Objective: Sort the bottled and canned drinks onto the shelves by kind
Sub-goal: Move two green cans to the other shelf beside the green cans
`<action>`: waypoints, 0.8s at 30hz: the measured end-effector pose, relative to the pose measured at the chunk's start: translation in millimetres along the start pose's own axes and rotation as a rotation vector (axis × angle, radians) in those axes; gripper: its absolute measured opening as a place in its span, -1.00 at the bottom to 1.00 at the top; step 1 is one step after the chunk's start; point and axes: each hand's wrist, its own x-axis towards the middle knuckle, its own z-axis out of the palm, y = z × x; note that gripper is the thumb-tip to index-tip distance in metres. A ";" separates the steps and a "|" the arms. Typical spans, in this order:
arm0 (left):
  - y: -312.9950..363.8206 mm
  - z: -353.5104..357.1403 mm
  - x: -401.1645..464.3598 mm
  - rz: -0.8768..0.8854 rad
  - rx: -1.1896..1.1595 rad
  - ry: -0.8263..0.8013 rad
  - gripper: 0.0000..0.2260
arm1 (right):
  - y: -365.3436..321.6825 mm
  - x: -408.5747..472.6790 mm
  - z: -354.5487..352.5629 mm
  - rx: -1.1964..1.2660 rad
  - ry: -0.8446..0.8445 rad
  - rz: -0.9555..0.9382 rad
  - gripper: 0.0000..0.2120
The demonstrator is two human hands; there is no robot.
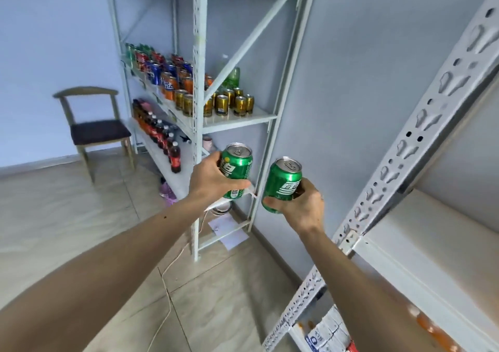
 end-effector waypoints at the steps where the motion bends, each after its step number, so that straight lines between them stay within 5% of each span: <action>1: -7.0 -11.8 14.8 -0.003 0.015 0.011 -0.42 | -8.3 10.1 15.3 0.013 -0.012 -0.003 -0.38; 16: -92.5 -131.7 218.8 -0.083 0.035 0.149 -0.17 | -99.8 159.5 206.1 0.091 -0.143 -0.081 -0.31; 24: -120.9 -181.7 321.3 -0.111 0.060 0.282 -0.27 | -148.2 235.1 302.9 0.202 -0.307 -0.140 -0.31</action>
